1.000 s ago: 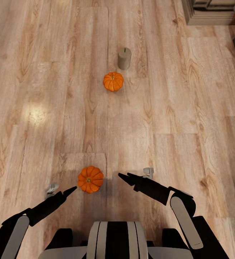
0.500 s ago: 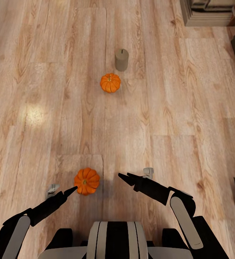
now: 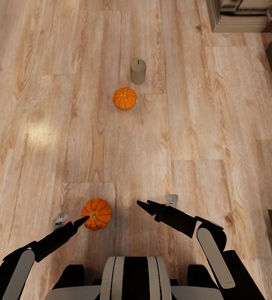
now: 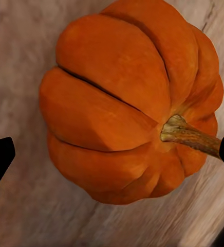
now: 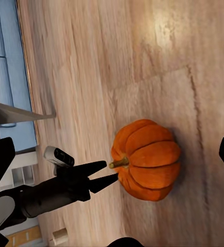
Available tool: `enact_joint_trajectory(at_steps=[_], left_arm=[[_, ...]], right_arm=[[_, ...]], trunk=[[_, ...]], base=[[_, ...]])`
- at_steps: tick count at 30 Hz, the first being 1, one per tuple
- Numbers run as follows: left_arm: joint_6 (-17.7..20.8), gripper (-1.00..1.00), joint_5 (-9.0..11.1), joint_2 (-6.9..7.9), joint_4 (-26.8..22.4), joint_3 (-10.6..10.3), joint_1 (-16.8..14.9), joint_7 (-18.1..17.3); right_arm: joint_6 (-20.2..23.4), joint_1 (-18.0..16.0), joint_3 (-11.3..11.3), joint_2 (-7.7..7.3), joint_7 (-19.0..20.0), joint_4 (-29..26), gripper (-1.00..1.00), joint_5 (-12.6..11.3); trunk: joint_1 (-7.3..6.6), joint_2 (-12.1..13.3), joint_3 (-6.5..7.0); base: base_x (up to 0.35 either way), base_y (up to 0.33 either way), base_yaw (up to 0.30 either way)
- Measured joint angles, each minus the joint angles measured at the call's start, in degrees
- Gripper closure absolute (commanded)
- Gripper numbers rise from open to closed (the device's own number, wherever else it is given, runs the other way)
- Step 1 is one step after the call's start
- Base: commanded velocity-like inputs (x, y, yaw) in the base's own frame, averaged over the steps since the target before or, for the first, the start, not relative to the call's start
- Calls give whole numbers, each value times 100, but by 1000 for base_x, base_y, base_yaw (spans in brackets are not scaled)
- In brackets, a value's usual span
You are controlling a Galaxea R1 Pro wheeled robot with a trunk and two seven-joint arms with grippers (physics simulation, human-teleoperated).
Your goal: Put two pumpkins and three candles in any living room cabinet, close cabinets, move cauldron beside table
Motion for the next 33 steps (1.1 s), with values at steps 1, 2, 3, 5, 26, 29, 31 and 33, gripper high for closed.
enact_joint_trajectory(at_steps=[1, 2, 3, 5, 26, 29, 31, 33], left_arm=[[-2, -100, 0, 0, 0, 0, 0, 0], [-4, -100, 0, 2, -1, 0, 1, 0], [-6, -100, -2, 3, -1, 0, 1, 0], [-7, -100, -7, 0, -1, 0, 1, 0], [-301, -100, 2, -188, 0, -14, 1, 880], [-305, -100, 3, -188, 0, -20, 1, 875], [-305, -100, 3, -188, 0, -30, 1, 870], [-306, -100, 4, -188, 1, -64, 1, 874]], right_arm=[[0, 0, 0, 0, 0, 0, -100, 0], [0, 0, 0, 0, 0, 0, -100, 0], [-1, 0, 0, 0, 1, 1, -100, 0], [-1, 0, 0, 0, 1, 1, -100, 0], [-1, 0, 0, 0, 7, 1, -100, 0], [-1, 0, 0, 0, 7, 1, -100, 0], [-1, 0, 0, 0, 6, 1, -100, 0], [0, 0, 0, 0, 4, 0, -100, 0]], trunk=[[0, 0, 0], [0, 0, 0], [0, 0, 0], [0, 0, 0], [13, -7, 0], [13, -7, 0], [13, -7, 0], [13, -7, 0]], base=[[1, -27, 0], [0, -14, 0], [0, -7, 0], [0, -4, 0], [0, 0, 0], [0, 0, 0], [0, 0, 0], [-44, -95, 0]])
